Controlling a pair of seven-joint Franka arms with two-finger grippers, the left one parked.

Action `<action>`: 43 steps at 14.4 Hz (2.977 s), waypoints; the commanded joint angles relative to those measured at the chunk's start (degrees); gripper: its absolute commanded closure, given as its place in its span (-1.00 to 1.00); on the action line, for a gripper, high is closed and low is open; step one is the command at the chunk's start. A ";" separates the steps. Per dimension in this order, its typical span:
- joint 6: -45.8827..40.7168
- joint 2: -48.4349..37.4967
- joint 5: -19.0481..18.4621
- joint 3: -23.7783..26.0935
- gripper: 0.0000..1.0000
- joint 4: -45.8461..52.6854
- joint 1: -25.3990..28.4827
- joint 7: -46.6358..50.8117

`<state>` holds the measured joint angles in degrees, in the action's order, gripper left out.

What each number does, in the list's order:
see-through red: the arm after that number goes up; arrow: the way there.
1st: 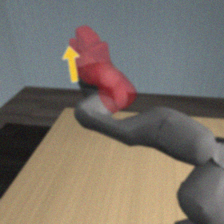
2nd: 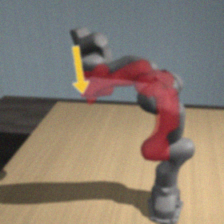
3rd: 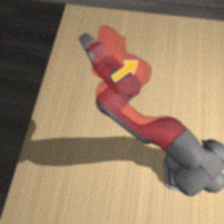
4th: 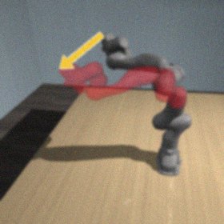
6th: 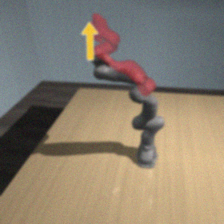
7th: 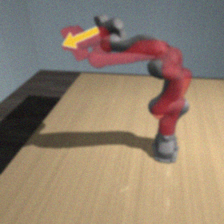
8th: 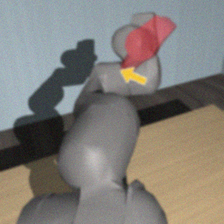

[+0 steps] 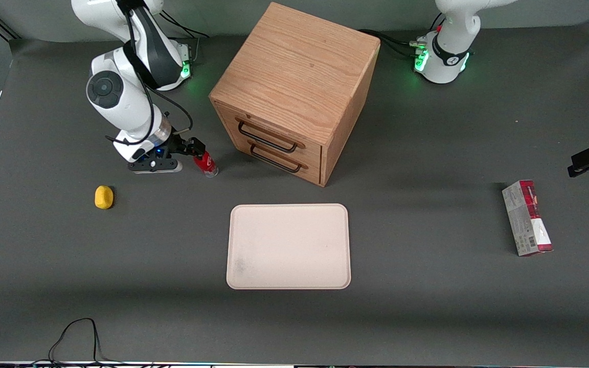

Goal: Place coke bottle on tray
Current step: 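Move the open right gripper down over the red Coca-Cola bottle, then close the right gripper around the red bottle's neck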

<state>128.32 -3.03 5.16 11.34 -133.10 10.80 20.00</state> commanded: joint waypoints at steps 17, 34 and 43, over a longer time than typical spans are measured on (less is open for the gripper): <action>2.28 -0.49 1.34 2.37 -0.24 -5.42 -0.17 1.62; 0.98 0.22 4.51 2.28 1.00 -2.18 -0.34 0.30; -25.65 8.90 -0.84 1.40 1.00 32.86 -0.78 0.48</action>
<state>108.23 0.14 6.51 12.70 -110.93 10.59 20.64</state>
